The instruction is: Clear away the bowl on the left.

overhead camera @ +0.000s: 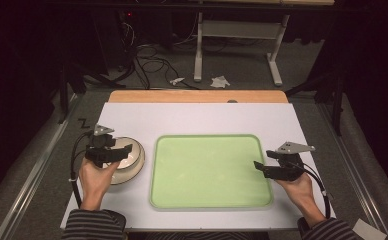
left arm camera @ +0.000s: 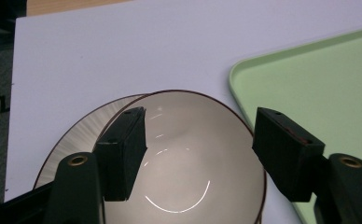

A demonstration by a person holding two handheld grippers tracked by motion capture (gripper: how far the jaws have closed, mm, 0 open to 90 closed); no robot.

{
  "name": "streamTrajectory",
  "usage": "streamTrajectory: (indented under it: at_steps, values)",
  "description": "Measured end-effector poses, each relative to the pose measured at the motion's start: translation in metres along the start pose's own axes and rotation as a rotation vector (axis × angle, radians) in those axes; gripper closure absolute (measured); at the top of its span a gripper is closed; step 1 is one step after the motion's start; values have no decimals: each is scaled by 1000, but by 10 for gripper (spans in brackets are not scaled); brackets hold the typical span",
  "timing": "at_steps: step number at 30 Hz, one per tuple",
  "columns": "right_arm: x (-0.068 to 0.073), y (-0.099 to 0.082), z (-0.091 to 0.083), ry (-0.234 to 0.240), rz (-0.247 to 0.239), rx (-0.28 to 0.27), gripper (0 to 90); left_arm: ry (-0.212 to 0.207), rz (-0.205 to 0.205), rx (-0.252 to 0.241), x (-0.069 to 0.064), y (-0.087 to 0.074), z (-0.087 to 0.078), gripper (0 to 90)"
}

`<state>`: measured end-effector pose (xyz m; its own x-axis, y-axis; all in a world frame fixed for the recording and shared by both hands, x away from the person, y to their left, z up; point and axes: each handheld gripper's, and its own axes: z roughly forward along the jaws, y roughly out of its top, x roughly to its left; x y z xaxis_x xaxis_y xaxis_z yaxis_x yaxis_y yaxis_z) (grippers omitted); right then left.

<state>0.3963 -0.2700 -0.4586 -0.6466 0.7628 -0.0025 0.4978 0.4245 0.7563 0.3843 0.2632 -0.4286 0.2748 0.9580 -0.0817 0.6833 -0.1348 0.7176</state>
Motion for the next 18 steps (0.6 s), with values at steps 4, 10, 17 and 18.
streamTrajectory:
  at_steps: [4,10,17,18]
  values:
    - [0,0,0,9,2,11,352,12,-22,28,5,-1,3,335]
    - [1,0,2,22,-2,25,350,35,-36,44,12,-2,5,331]
    - [1,0,2,20,4,27,333,72,-68,47,23,-5,7,331]
    - [0,1,2,25,1,29,327,74,-73,49,24,-5,7,331]
